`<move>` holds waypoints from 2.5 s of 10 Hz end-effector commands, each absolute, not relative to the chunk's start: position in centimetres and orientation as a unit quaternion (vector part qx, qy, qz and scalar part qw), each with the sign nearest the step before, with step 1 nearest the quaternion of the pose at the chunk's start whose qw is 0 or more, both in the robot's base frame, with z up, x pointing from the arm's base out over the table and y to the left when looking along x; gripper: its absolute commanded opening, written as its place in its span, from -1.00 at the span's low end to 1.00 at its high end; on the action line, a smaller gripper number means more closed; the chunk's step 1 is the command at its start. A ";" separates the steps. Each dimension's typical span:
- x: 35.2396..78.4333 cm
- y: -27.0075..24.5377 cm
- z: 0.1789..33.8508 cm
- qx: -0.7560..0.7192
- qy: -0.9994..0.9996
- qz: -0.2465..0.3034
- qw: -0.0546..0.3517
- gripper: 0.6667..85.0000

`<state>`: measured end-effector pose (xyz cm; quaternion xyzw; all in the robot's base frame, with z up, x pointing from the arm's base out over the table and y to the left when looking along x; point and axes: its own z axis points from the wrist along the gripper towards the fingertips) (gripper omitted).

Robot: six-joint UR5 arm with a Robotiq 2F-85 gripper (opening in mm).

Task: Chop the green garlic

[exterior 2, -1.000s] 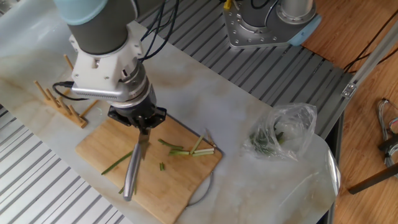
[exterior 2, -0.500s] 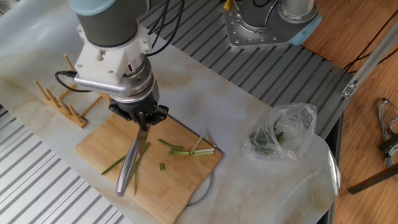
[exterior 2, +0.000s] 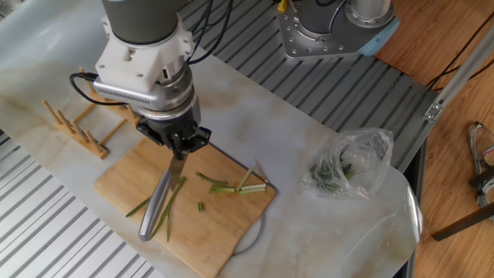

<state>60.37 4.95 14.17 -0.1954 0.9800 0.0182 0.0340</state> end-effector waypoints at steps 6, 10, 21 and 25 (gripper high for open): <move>61.0 5.6 14.1 -0.190 0.980 0.031 0.044 -0.98; 60.1 6.7 14.2 -0.181 0.981 0.054 0.032 -0.98; 71.0 11.3 12.1 -0.121 0.988 0.057 0.079 -0.98; 73.8 11.2 11.1 -0.106 0.986 0.060 0.112 -0.98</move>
